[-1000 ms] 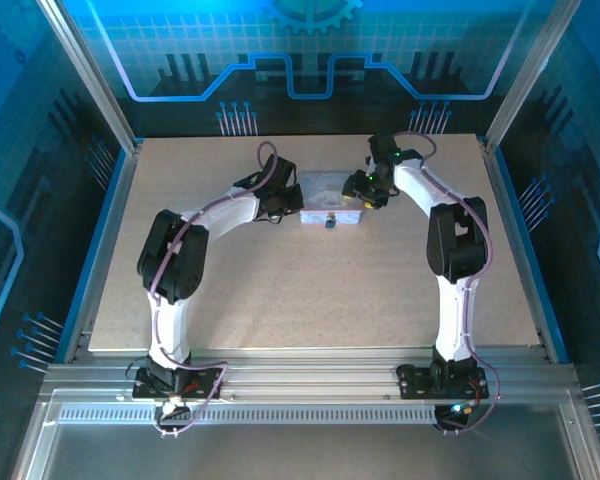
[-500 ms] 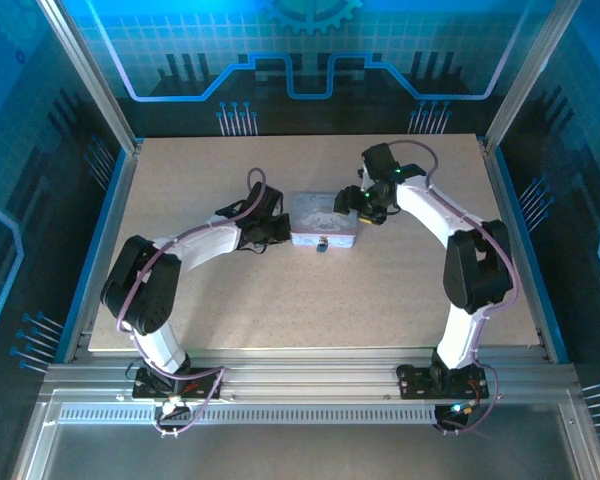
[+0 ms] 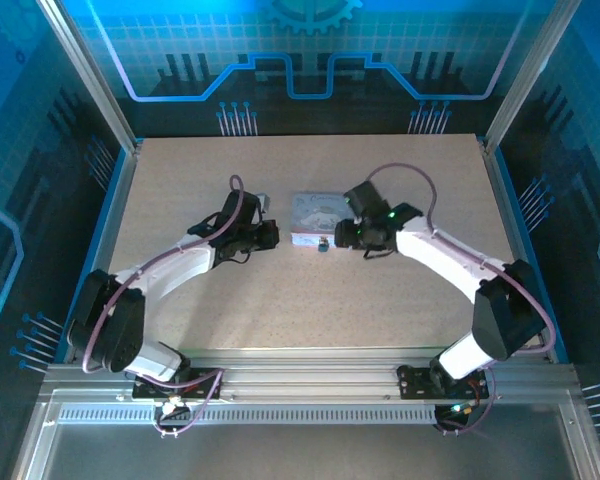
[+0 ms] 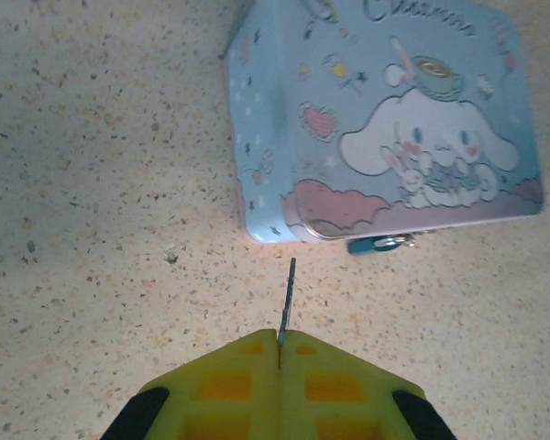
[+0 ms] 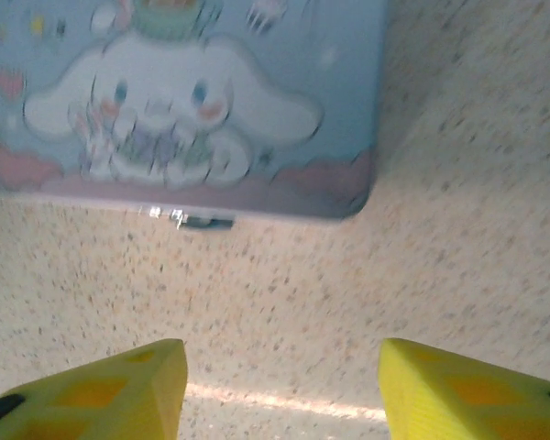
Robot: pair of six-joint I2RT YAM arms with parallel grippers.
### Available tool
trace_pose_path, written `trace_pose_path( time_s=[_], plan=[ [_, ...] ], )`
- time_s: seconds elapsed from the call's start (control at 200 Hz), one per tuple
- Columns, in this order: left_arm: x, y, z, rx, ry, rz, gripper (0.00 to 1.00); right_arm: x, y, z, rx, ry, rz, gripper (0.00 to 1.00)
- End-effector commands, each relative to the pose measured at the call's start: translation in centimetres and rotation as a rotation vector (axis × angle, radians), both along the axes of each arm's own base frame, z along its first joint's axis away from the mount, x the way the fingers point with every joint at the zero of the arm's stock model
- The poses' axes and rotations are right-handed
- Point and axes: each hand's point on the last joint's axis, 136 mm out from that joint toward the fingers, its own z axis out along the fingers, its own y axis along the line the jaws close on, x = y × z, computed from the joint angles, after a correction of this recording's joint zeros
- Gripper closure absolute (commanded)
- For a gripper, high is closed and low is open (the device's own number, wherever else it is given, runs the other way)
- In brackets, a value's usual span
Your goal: Unlock a padlock with a key
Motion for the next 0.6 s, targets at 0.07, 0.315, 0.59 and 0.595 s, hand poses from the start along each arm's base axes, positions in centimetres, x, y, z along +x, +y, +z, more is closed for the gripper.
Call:
trace_pose_path(
  time_s=[0.07, 0.315, 0.59, 0.595],
  plan=[
    [-2.0, -0.4, 1.6, -0.033, -0.036, -0.101, 1.00, 0.9, 3.3, -0.7, -0.053, -0.175, -0.079, 0.45],
    [-4.5, -0.6, 1.7, -0.075, -0.017, -0.163, 1.00, 2.8, 6.7, -4.7, -0.023, -0.127, -0.111, 0.45],
    [-6.1, 0.4, 2.0, -0.069, -0.072, -0.177, 1.00, 4.2, 7.0, -6.7, -0.088, -0.128, -0.140, 0.49],
    [-6.2, 0.4, 2.0, -0.069, -0.073, -0.177, 1.00, 4.2, 7.0, -6.8, -0.088, -0.129, -0.140, 0.49]
  ],
)
